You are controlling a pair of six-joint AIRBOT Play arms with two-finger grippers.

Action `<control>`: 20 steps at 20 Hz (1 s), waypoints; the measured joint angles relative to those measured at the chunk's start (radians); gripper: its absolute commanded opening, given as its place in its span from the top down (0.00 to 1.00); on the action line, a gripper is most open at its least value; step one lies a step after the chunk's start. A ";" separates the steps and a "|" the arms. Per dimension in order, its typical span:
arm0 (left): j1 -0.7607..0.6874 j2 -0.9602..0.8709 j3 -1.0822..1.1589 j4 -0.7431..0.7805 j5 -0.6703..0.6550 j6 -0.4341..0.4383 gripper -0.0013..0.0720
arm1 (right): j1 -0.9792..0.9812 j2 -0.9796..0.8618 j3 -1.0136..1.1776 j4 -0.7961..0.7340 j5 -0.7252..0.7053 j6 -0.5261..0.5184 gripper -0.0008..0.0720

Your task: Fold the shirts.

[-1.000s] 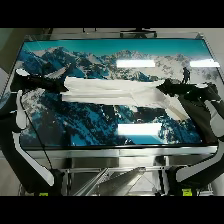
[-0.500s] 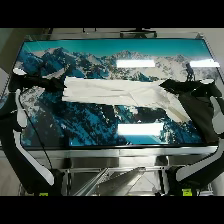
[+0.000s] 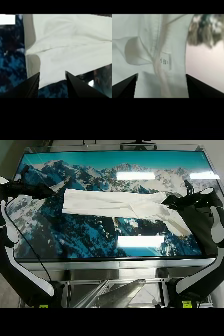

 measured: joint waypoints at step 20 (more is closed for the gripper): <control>-0.467 -0.070 0.000 0.006 0.230 0.005 0.98 | 0.121 -0.021 0.233 0.143 0.109 0.049 0.96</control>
